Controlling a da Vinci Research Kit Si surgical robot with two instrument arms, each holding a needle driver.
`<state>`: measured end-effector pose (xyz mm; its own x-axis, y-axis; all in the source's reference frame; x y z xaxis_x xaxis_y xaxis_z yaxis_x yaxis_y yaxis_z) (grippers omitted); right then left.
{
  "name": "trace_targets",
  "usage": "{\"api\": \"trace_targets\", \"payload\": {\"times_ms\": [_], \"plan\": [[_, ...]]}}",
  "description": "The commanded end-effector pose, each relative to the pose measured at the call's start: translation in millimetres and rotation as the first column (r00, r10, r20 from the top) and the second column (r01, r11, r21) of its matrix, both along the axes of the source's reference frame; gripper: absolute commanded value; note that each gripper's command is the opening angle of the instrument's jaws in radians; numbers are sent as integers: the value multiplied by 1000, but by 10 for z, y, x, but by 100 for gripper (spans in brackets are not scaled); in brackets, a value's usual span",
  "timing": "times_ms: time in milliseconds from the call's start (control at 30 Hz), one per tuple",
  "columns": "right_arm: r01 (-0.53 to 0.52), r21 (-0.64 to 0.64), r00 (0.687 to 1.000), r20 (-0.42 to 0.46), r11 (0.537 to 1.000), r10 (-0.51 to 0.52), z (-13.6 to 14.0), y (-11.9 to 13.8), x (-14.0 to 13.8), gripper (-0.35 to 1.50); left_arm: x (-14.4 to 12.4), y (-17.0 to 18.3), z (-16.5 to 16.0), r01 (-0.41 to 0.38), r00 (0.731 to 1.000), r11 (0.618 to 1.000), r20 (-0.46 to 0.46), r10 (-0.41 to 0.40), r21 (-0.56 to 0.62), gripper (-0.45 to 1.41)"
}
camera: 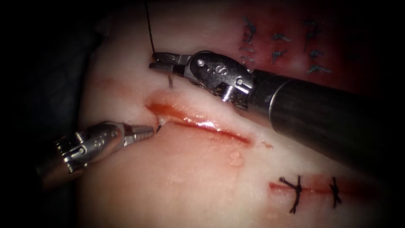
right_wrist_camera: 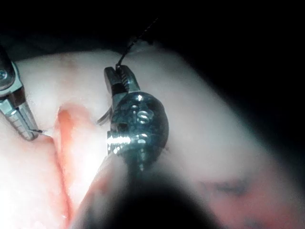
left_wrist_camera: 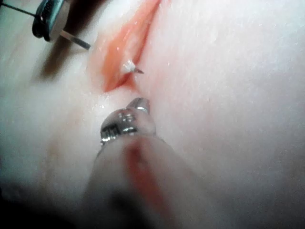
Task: Wound Closure
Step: Use the right tool to throw the needle through the top of the incision.
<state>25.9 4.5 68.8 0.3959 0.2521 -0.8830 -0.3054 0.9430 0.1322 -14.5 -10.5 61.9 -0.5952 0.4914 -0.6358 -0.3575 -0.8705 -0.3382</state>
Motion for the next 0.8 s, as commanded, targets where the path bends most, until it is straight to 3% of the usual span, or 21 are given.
{"api": "trace_targets", "payload": {"times_ms": [33,167,200,300,500,600,800], "plan": [[0,0,1000,16,1000,0,2,7,5,-35,-5,5,5,0,1000,1000,1,0,-2,-35],[-33,18,998,57,999,32,2,6,-2,-35,-2,5,5,-3,1000,1000,4,3,-1,-35],[-70,92,997,29,993,68,3,6,-4,-35,-1,5,4,-4,1000,1000,4,4,-1,-35],[-96,157,995,-13,983,99,5,4,-5,-35,-1,5,4,-4,1000,1000,4,4,-1,-35],[-144,411,959,-167,900,229,24,-17,0,-35,0,5,4,-6,1000,1000,5,6,-1,-35],[-155,505,933,-208,849,294,31,-28,1,-35,4,5,4,-11,1000,1000,8,11,-1,-35],[-142,586,915,-230,798,332,32,-33,2,-35,17,7,3,-29,999,1000,25,29,4,-35]]}}
